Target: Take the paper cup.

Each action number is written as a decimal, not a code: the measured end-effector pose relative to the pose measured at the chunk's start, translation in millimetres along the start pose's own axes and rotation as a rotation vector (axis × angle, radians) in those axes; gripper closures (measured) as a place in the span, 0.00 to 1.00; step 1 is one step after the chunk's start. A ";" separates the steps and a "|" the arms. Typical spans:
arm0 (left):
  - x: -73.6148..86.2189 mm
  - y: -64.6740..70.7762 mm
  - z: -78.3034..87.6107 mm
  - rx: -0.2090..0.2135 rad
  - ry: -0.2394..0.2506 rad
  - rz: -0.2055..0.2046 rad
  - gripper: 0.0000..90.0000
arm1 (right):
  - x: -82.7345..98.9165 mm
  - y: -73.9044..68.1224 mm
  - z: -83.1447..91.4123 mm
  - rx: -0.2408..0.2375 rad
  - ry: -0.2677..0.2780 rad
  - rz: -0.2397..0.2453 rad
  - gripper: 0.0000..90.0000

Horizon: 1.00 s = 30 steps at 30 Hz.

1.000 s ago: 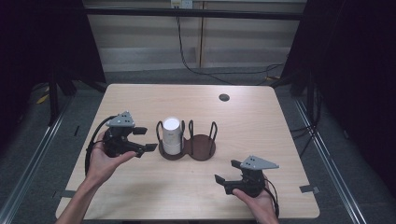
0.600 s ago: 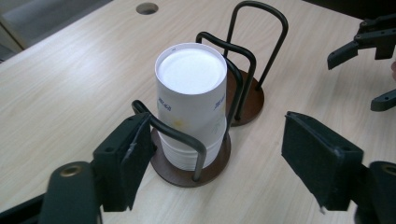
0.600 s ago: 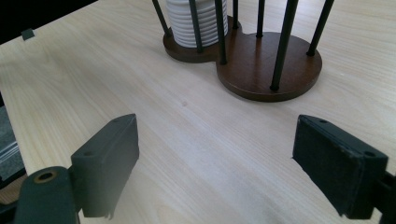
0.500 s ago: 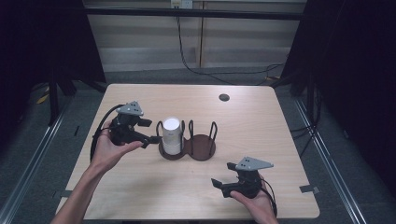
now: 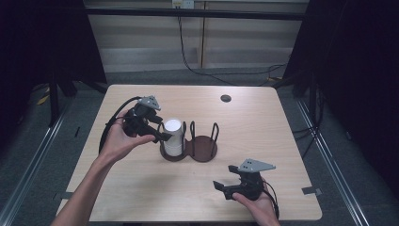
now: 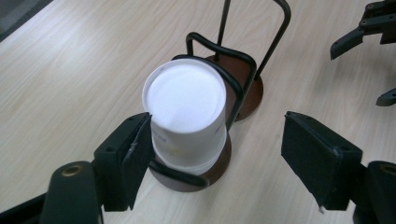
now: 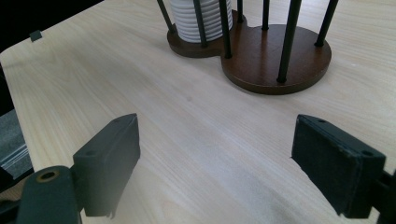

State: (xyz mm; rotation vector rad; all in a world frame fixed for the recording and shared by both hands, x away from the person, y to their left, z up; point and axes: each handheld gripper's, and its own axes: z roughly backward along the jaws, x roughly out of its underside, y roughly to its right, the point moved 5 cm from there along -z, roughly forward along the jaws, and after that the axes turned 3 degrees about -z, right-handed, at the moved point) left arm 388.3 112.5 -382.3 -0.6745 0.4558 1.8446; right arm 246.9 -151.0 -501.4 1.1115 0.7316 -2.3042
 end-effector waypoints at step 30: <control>-22.5 -20.9 -34.7 0.011 -0.232 -0.009 0.28 | 4.7 4.7 -0.2 0.009 -0.029 0.006 0.17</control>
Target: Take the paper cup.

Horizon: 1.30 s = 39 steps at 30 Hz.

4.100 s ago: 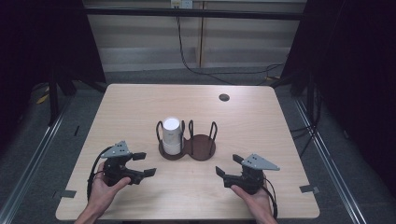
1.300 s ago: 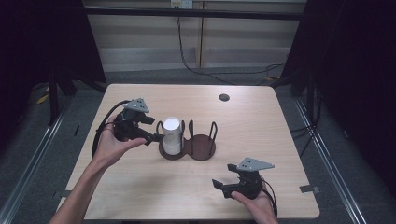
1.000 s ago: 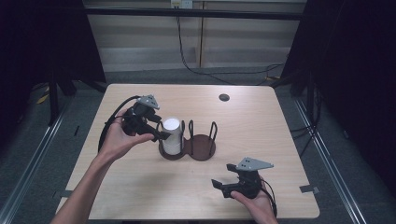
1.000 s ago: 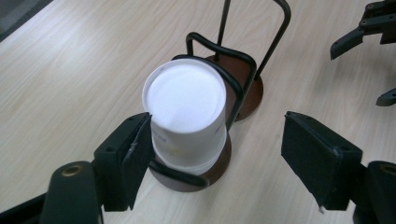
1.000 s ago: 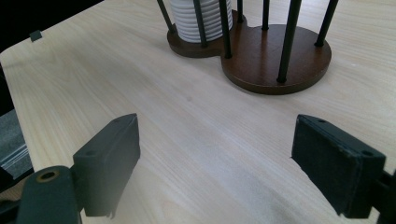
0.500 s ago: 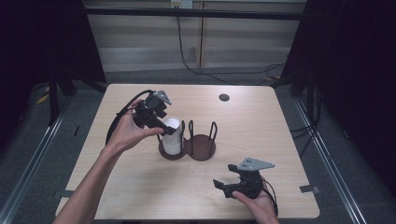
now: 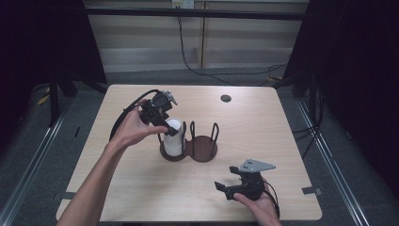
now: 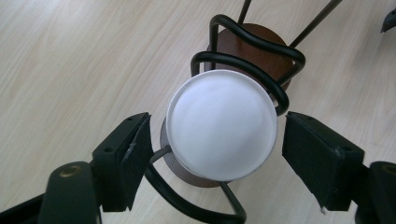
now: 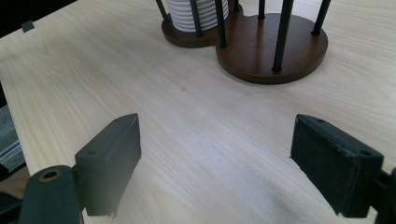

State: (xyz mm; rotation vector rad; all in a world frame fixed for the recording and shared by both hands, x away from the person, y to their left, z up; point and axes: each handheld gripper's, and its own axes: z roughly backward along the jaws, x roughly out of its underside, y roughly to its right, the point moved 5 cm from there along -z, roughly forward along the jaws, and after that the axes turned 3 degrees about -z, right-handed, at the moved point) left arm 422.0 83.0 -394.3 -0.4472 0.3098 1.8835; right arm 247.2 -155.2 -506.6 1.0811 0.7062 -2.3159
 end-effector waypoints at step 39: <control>-5.2 2.9 -7.9 -0.029 -0.067 -0.022 0.38 | 1.9 -0.8 -2.9 -0.005 -0.016 -0.008 0.18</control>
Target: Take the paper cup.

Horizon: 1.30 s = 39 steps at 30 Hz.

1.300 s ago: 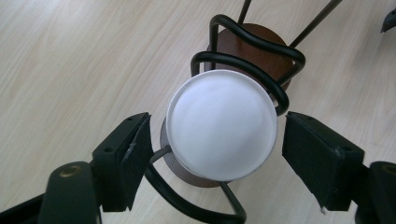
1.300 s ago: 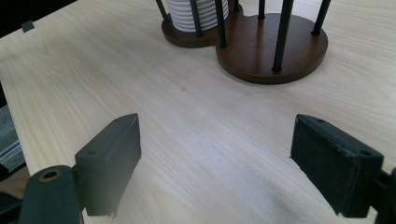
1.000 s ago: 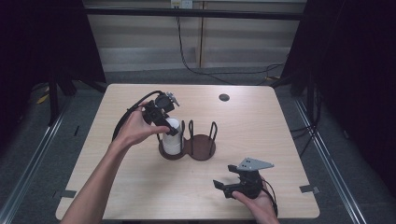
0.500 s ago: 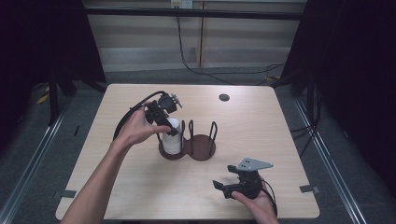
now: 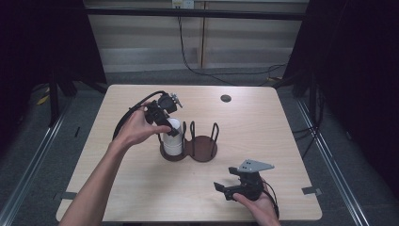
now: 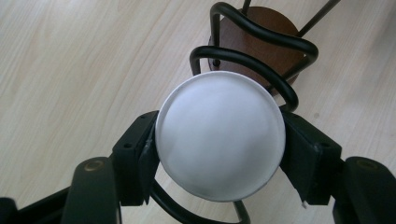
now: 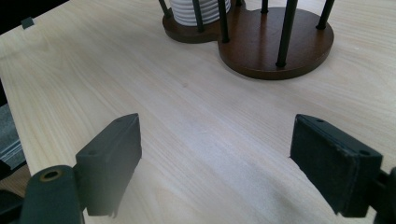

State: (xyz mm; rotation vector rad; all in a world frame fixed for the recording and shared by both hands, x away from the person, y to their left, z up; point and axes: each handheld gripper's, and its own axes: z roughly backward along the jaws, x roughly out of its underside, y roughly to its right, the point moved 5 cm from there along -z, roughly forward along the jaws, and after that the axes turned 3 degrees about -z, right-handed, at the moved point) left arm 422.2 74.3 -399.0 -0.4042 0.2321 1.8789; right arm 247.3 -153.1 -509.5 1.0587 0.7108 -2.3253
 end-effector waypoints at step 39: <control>1.6 -5.6 29.4 -0.011 0.121 0.089 0.40 | -0.5 -0.9 -1.7 0.002 -0.003 0.001 0.18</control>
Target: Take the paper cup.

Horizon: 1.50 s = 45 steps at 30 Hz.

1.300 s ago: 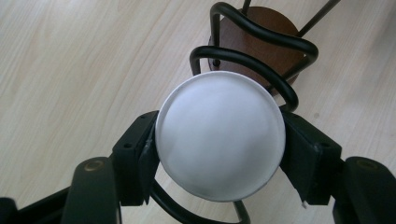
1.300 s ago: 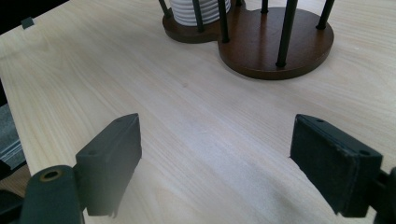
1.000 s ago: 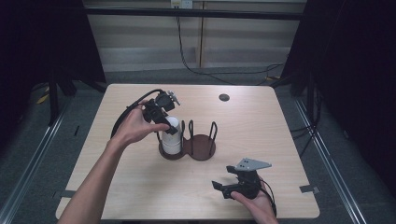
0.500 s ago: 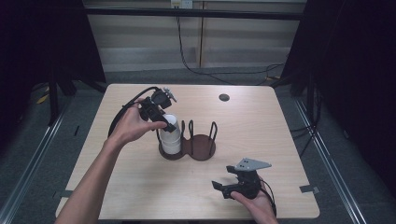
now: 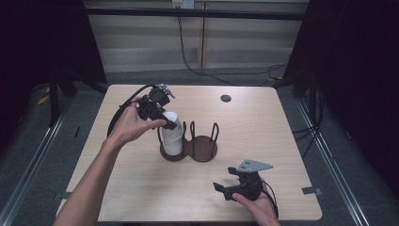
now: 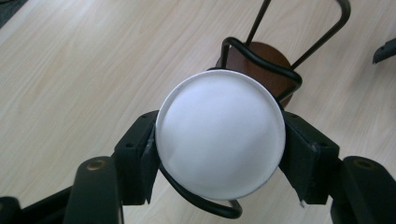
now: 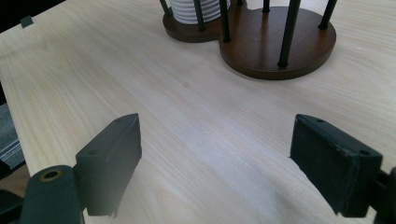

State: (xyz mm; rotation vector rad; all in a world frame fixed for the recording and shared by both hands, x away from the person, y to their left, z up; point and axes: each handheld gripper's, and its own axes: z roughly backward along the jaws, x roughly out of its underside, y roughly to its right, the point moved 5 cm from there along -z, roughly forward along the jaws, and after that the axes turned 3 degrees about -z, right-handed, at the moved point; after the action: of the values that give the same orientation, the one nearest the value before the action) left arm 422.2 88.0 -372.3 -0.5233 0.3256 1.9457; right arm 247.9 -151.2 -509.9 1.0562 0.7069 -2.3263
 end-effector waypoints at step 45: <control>-4.5 2.1 34.6 0.003 0.066 0.001 0.40 | 0.0 0.1 -1.1 0.003 -0.007 0.012 0.18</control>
State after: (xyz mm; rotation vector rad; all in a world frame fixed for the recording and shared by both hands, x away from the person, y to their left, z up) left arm 414.5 99.1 -340.0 -0.5869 0.3710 1.9313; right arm 248.5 -150.6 -510.6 1.0499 0.6932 -2.3206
